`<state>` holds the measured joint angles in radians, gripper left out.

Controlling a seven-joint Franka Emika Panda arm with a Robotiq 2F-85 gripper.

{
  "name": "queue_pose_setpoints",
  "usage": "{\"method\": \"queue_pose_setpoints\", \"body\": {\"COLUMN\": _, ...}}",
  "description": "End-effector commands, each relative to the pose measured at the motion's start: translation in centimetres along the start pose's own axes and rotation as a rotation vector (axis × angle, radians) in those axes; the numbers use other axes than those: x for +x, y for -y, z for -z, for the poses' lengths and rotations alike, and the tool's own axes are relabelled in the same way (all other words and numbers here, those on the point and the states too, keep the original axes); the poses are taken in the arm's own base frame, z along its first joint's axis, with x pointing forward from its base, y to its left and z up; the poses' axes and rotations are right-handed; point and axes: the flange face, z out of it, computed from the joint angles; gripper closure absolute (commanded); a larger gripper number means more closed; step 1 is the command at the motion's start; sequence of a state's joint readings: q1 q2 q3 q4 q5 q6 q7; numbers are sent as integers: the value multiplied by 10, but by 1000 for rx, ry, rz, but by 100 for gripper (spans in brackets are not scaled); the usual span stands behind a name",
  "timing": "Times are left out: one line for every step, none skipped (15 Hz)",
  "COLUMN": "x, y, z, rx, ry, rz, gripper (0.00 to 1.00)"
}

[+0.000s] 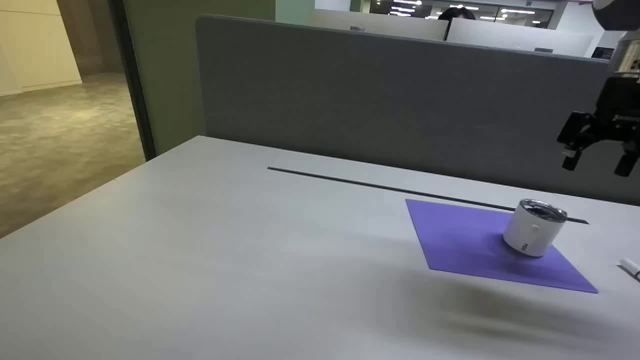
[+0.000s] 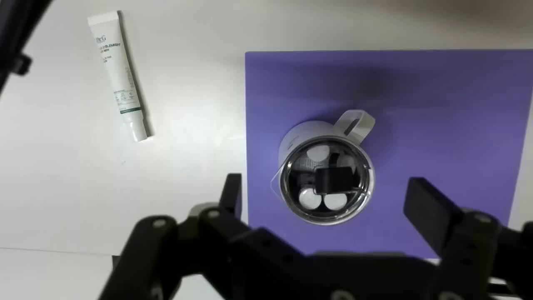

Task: Move the black thing on top of the silver thing on the mug to the left

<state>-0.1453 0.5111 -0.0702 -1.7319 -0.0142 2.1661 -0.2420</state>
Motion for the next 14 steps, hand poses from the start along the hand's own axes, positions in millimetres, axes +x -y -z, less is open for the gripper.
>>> {"method": "queue_pose_setpoints", "body": {"x": 0, "y": 0, "z": -1, "rx": 0, "ry": 2, "rz": 0, "gripper": 0}}
{"method": "queue_pose_setpoints", "body": {"x": 1, "y": 0, "z": -1, "rx": 0, "ry": 1, "rz": 0, "gripper": 0}}
{"method": "queue_pose_setpoints", "body": {"x": 1, "y": 0, "z": -1, "rx": 0, "ry": 1, "rz": 0, "gripper": 0}}
{"method": "queue_pose_setpoints", "body": {"x": 1, "y": 0, "z": -1, "rx": 0, "ry": 0, "rz": 0, "gripper": 0}}
{"method": "queue_pose_setpoints", "body": {"x": 1, "y": 0, "z": -1, "rx": 0, "ry": 0, "rz": 0, "gripper": 0}}
{"method": "queue_pose_setpoints", "body": {"x": 1, "y": 0, "z": -1, "rx": 0, "ry": 0, "rz": 0, "gripper": 0}}
{"method": "queue_pose_setpoints", "body": {"x": 1, "y": 0, "z": -1, "rx": 0, "ry": 0, "rz": 0, "gripper": 0}}
{"method": "queue_pose_setpoints", "body": {"x": 1, "y": 0, "z": -1, "rx": 0, "ry": 0, "rz": 0, "gripper": 0}}
{"method": "queue_pose_setpoints", "body": {"x": 1, "y": 0, "z": -1, "rx": 0, "ry": 0, "rz": 0, "gripper": 0}}
{"method": "queue_pose_setpoints", "body": {"x": 1, "y": 0, "z": -1, "rx": 0, "ry": 0, "rz": 0, "gripper": 0}}
{"method": "queue_pose_setpoints", "body": {"x": 1, "y": 0, "z": -1, "rx": 0, "ry": 0, "rz": 0, "gripper": 0}}
{"method": "queue_pose_setpoints", "body": {"x": 1, "y": 0, "z": -1, "rx": 0, "ry": 0, "rz": 0, "gripper": 0}}
{"method": "queue_pose_setpoints", "body": {"x": 6, "y": -1, "z": -1, "rx": 2, "ry": -19, "rz": 3, "gripper": 0}}
{"method": "queue_pose_setpoints", "body": {"x": 15, "y": -2, "z": -3, "rx": -13, "ry": -55, "rz": -3, "gripper": 0}}
